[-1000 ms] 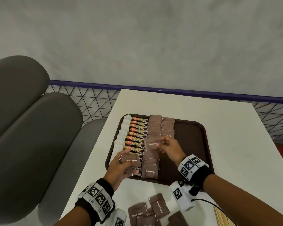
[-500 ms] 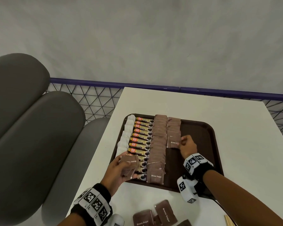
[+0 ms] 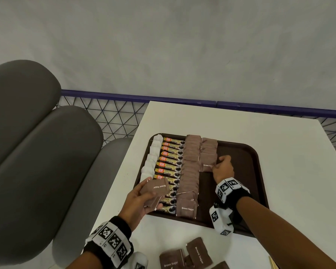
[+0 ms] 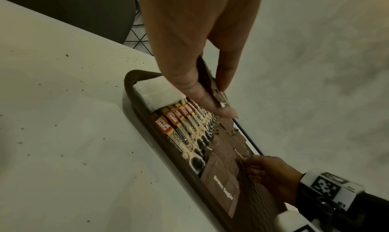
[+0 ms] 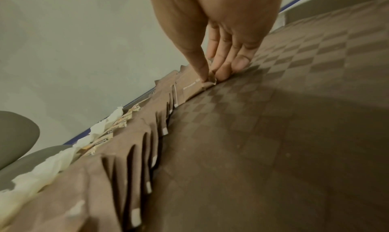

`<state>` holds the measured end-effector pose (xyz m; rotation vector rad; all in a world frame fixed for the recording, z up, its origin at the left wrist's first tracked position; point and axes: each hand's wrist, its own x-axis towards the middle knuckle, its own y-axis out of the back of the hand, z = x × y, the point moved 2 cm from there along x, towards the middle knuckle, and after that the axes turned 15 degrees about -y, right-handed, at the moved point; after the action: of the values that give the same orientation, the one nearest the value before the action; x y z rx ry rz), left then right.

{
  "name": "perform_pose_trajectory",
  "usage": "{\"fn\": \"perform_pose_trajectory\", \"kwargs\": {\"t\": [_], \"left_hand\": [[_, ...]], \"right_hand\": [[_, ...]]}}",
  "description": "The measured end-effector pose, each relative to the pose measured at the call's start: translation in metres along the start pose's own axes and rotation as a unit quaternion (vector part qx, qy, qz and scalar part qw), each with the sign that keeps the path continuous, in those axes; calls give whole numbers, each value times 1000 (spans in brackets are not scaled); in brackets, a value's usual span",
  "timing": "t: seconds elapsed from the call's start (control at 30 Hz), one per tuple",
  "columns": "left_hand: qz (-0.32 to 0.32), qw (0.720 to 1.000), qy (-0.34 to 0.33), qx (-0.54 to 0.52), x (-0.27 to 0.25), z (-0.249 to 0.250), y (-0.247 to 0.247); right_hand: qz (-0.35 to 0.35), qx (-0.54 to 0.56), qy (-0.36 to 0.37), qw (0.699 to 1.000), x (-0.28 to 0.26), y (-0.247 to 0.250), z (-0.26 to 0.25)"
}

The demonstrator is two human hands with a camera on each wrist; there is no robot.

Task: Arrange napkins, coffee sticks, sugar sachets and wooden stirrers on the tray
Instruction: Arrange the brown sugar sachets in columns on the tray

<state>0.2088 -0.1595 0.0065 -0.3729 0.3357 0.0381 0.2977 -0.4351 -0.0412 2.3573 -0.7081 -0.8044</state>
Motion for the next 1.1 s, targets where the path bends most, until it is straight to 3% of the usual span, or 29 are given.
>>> {"fn": "perform_pose_trajectory", "kwargs": {"t": [0.2, 0.3, 0.53, 0.7, 0.8, 0.93, 1.1], "left_hand": [[-4, 999, -22, 24, -6, 3, -7], [-10, 999, -31, 42, -13, 4, -12], [-11, 996, -44, 81, -22, 1, -23], [-56, 989, -33, 130, -30, 3, -32], [-66, 987, -23, 143, -31, 2, -34], [-49, 993, -5, 110, -30, 1, -32], [-23, 998, 7, 58, -26, 3, -24]], "right_hand": [[9, 57, 71, 996, -21, 17, -5], [-26, 54, 134, 989, -39, 21, -13], [-230, 71, 208, 948, -97, 9, -16], [-375, 14, 228, 899, -125, 2, -22], [-422, -36, 243, 873, -128, -2, -24], [-380, -13, 212, 900, -116, 3, -26], [-194, 115, 72, 972, -68, 24, -16]]}}
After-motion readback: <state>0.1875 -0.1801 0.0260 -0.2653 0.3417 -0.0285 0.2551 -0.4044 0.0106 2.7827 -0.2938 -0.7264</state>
